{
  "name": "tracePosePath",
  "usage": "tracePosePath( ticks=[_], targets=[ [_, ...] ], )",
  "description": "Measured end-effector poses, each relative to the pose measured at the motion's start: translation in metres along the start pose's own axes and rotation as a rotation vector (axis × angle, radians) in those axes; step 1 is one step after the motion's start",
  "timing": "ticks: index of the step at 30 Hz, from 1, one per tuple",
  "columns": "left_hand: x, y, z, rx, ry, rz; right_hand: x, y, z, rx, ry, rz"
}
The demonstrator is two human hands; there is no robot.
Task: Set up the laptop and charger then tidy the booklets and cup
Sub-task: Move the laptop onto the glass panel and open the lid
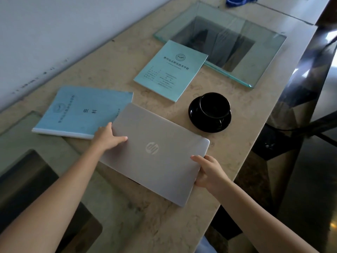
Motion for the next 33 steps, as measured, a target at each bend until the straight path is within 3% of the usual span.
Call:
tracePosePath(
  ticks=[5,11,17,21,27,33],
  targets=[
    [0.019,0.001,0.007,-0.115,0.043,-0.005,0.004,-0.003,0.001,0.119,0.056,0.015],
    [0.063,-0.019,0.018,0.013,0.133,0.048,0.009,-0.013,-0.020,0.300,0.098,0.077],
    [0.128,-0.064,0.033,0.068,0.183,0.232,0.011,-0.025,-0.077,0.533,0.047,0.086],
    [0.181,-0.107,0.042,0.207,0.265,0.386,0.013,-0.019,-0.136,0.664,-0.077,0.046],
    [0.266,-0.168,0.049,0.358,0.389,0.606,0.012,0.018,-0.233,1.007,-0.125,0.024],
    [0.329,-0.206,0.051,0.457,0.490,0.761,0.009,0.071,-0.293,1.185,-0.156,-0.068]
  ],
)
Point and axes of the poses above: each hand's wrist, its own x-axis away from the middle knuckle, its own z-axis out of the back of the hand, y = z × x, the point moved 3 cm from there along -x, towards the middle knuckle, and after that the axes turned 15 degrees about -z, right-handed, at the moved point
